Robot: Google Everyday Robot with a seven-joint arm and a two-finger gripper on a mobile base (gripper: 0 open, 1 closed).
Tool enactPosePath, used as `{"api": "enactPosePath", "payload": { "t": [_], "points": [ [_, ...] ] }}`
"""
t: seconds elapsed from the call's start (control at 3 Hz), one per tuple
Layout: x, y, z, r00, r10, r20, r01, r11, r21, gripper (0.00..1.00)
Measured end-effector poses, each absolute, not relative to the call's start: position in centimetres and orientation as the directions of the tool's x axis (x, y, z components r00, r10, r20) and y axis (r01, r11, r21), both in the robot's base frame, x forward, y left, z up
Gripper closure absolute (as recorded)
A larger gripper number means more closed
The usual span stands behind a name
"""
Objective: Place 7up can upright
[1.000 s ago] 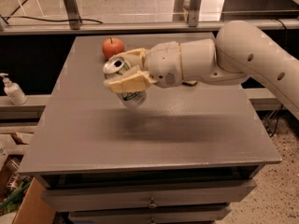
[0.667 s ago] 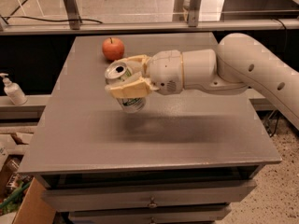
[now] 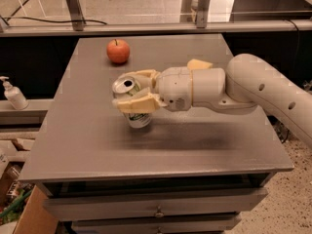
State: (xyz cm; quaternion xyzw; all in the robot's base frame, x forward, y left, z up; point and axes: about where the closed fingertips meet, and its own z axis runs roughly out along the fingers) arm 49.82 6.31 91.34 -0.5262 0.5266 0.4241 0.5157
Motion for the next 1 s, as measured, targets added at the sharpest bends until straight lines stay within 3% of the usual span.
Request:
{"api": "enactPosePath", "payload": {
  "t": [0.33,1.0],
  "points": [
    [49.8,5.8,90.6,0.094,-0.094,-0.991,-0.989,0.102,-0.103,1.00],
    [49.9,4.2,90.0,0.095,-0.104,-0.990,-0.986,0.129,-0.108,0.59]
  ]
}}
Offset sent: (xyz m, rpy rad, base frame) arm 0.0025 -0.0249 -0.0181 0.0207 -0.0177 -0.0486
